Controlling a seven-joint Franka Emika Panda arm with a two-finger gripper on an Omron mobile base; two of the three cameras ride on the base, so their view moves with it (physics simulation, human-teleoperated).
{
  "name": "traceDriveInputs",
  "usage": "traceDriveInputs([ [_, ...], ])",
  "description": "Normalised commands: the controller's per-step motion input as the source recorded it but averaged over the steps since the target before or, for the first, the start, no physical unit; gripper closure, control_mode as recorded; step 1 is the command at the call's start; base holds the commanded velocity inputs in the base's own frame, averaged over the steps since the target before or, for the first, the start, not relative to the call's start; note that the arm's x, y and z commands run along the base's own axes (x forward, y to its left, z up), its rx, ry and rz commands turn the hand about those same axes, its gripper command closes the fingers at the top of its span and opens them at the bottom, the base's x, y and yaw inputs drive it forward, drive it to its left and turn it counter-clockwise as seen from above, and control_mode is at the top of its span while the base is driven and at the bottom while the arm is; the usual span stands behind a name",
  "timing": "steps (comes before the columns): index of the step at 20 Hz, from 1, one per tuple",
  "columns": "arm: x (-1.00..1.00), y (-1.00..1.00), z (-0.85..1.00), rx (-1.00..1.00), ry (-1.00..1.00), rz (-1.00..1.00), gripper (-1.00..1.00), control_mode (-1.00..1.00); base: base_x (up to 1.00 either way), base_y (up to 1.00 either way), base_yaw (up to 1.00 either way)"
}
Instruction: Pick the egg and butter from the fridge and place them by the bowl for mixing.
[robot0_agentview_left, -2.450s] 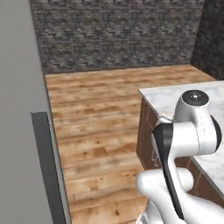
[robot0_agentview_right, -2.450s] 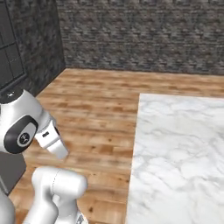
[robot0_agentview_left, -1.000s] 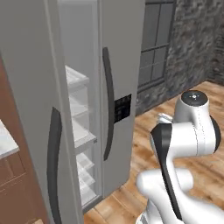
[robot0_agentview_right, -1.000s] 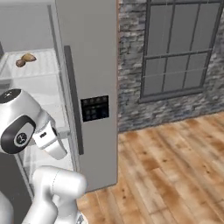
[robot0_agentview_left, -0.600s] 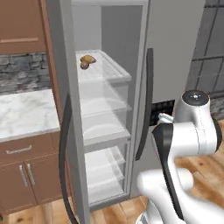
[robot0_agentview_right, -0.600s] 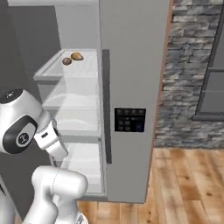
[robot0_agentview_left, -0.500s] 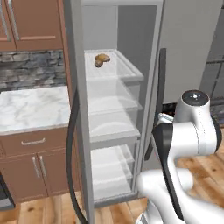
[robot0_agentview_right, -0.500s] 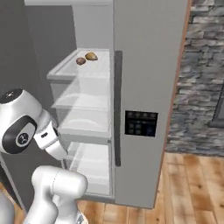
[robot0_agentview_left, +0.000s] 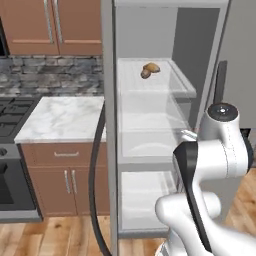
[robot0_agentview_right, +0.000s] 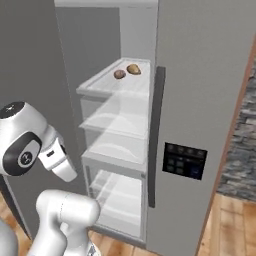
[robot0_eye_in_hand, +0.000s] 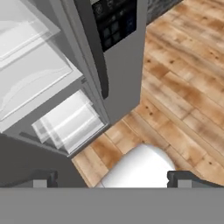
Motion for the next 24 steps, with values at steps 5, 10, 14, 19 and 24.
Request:
traceDriveInputs([
  [5,0.0,0.0,0.0,0.0,0.0,0.0,-1.0,1.0,1.0,-0.35,0.0],
  [10,0.0,0.0,0.0,0.0,0.0,0.0,-1.0,1.0,1.0,-0.03,0.07],
  [14,0.0,0.0,0.0,0.0,0.0,0.0,-1.0,1.0,0.95,0.03,0.12],
  [19,0.0,0.0,0.0,0.0,0.0,0.0,-1.0,1.0,0.73,0.1,0.18],
  [24,0.7,0.13,0.5,0.01,0.21,0.33,-1.0,-1.0,0.0,0.0,0.0],
])
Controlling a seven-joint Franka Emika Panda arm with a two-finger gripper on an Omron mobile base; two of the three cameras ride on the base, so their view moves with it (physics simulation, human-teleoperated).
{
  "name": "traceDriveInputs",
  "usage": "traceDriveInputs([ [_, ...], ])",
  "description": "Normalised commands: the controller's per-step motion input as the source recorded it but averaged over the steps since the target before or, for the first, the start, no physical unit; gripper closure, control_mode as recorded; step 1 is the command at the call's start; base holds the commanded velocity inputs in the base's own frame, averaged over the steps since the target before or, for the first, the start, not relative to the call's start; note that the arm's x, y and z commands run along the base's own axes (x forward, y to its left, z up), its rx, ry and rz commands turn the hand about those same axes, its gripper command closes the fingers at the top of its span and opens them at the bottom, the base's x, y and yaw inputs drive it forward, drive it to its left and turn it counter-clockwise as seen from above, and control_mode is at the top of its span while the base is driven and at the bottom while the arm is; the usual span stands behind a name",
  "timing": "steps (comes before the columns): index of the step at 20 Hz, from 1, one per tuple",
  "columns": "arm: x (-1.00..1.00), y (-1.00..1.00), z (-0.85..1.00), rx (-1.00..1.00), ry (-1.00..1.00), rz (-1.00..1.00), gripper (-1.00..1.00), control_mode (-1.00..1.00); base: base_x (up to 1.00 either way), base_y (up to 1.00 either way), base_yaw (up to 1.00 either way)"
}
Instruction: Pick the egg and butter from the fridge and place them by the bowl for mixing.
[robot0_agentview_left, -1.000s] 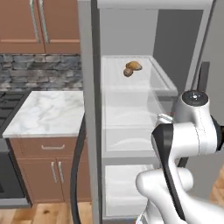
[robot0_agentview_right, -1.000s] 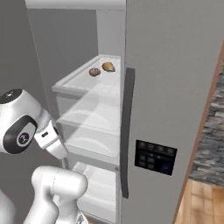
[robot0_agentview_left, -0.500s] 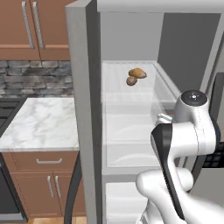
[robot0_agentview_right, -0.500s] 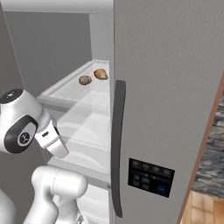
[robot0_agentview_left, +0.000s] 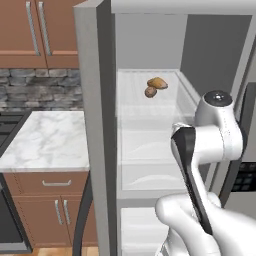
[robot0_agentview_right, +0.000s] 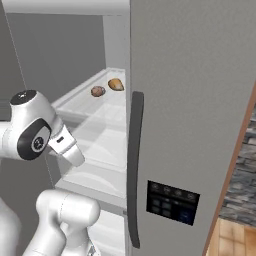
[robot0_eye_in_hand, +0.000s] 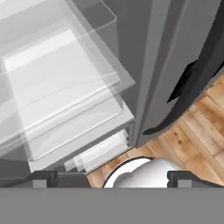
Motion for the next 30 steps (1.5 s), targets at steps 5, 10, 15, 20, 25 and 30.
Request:
traceDriveInputs([
  [5,0.43,0.21,0.51,0.0,0.18,0.42,-1.0,-1.0,0.0,0.0,0.0],
  [10,0.28,0.19,0.44,-0.04,0.02,0.24,-1.0,-1.0,0.0,0.0,0.0],
  [15,0.01,0.09,0.26,-0.31,-0.34,0.14,-1.0,-1.0,0.0,0.0,0.0],
  [20,0.0,0.01,0.3,-0.16,-0.28,0.13,-1.0,-1.0,0.0,0.0,0.0],
  [25,-0.04,-0.02,0.1,0.02,-0.23,0.07,-1.0,-1.0,0.0,0.0,0.0],
  [30,-0.11,-0.16,0.15,0.11,-0.26,0.07,-1.0,-1.0,0.0,0.0,0.0],
])
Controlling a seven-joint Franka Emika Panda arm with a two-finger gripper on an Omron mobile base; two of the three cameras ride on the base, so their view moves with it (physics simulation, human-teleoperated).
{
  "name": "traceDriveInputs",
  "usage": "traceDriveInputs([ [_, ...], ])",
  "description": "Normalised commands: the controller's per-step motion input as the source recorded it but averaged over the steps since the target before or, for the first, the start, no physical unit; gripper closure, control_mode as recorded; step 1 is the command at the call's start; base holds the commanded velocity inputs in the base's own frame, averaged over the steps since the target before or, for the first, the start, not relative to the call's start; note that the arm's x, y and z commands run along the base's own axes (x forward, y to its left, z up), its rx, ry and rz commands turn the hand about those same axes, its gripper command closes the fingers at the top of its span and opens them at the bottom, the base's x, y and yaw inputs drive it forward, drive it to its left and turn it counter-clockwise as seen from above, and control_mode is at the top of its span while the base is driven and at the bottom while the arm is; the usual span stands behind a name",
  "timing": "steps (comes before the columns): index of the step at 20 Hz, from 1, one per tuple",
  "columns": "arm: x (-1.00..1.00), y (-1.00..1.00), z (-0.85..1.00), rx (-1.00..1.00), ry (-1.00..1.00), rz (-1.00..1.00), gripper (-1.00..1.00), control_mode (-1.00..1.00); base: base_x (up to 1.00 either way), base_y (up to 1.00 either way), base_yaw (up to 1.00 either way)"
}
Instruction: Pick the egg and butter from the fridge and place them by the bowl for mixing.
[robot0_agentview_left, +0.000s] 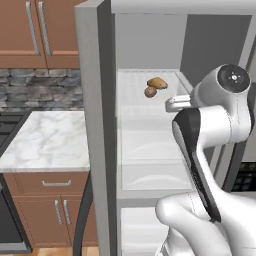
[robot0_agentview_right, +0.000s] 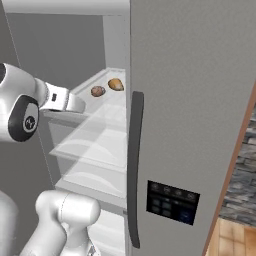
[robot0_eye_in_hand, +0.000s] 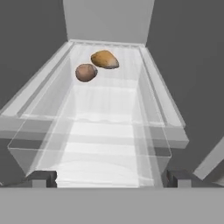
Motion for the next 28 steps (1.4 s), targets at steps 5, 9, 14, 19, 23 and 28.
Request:
traceDriveInputs([
  [5,0.07,0.14,0.16,0.01,-0.14,0.0,-1.0,-1.0,0.0,0.0,0.0],
  [9,0.34,0.38,0.45,0.16,-0.05,0.0,-1.0,-1.0,0.0,0.0,0.0],
  [14,0.11,0.21,0.44,0.17,0.0,0.04,-1.0,-1.0,0.0,0.0,0.0],
  [19,0.02,-0.07,0.0,0.0,0.0,0.0,-1.0,-1.0,0.0,0.0,0.0],
  [23,0.28,-0.01,-0.04,0.0,0.03,0.0,-1.0,-1.0,0.0,0.0,0.0],
  [28,0.47,0.0,-0.03,0.0,0.13,0.0,-1.0,-1.0,0.0,0.0,0.0],
])
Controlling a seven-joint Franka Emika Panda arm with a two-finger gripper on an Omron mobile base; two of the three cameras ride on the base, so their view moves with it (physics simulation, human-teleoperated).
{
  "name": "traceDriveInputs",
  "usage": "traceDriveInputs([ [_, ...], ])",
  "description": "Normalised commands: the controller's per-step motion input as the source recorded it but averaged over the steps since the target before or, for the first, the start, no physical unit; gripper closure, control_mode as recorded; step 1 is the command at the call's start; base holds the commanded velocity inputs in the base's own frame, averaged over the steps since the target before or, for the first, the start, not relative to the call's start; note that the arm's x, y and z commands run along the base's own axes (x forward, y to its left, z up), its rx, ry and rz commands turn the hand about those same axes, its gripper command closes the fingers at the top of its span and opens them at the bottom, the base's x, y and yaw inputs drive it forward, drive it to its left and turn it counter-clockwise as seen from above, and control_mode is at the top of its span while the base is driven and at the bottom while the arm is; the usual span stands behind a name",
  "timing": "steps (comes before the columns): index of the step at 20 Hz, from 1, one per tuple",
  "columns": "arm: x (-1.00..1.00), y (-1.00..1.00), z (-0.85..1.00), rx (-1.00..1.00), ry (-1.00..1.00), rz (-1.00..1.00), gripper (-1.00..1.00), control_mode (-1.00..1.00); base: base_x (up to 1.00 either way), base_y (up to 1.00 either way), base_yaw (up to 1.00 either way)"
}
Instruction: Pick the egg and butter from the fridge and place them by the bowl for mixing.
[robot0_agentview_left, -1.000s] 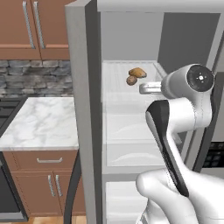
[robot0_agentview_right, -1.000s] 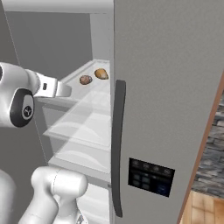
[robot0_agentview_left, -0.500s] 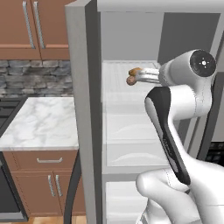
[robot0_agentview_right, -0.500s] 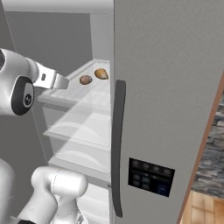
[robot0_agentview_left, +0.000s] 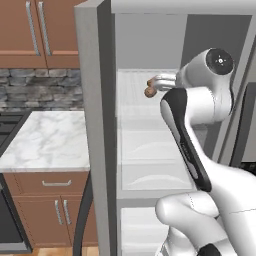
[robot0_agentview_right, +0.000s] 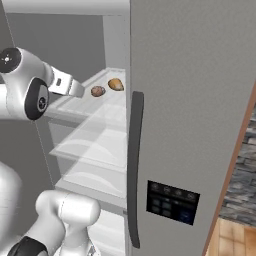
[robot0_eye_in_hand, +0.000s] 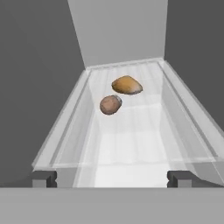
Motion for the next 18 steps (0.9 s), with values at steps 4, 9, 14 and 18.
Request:
traceDriveInputs([
  [4,0.51,0.0,-0.08,0.0,0.13,0.0,-1.0,-1.0,0.0,0.0,0.0],
  [9,0.43,0.0,-0.27,0.0,0.12,0.0,-1.0,-1.0,0.0,0.0,0.0],
  [14,0.32,0.0,-0.35,-0.01,0.1,0.0,-1.0,-1.0,0.0,0.0,0.0],
  [18,0.32,0.0,-0.03,0.0,0.05,0.0,-1.0,-1.0,0.0,0.0,0.0],
])
